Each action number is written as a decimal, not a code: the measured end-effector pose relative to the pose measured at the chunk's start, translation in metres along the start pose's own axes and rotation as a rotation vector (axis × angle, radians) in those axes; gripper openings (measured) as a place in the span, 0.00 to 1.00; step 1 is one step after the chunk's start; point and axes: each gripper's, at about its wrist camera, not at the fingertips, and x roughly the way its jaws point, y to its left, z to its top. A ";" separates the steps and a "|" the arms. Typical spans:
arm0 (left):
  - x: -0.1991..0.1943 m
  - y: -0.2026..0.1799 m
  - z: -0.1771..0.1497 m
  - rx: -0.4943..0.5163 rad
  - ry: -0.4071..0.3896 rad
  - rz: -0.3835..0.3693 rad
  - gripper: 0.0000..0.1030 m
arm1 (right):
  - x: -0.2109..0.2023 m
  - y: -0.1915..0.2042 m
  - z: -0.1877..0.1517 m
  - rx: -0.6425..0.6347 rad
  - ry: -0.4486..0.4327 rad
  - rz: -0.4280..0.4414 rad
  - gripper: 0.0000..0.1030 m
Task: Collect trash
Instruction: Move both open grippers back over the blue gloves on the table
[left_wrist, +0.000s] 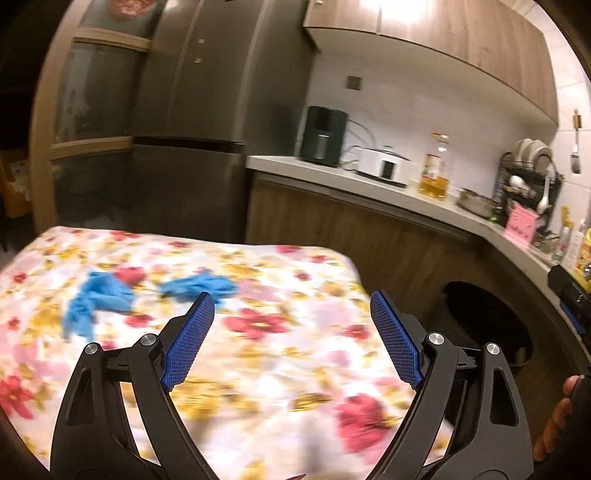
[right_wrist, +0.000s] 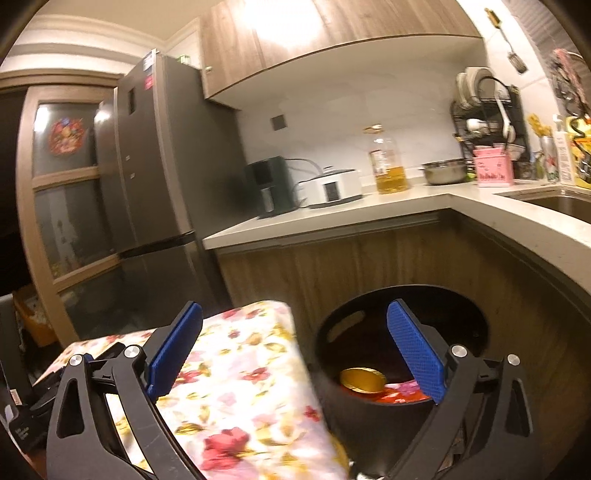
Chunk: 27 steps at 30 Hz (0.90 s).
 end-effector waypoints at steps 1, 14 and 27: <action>-0.001 0.008 0.000 -0.002 -0.002 0.017 0.82 | 0.001 0.006 -0.002 -0.005 0.002 0.007 0.94; -0.012 0.124 0.001 -0.072 -0.012 0.227 0.82 | 0.040 0.108 -0.034 -0.069 0.068 0.143 0.94; 0.021 0.177 0.006 -0.083 0.017 0.308 0.82 | 0.094 0.170 -0.052 -0.081 0.136 0.174 0.90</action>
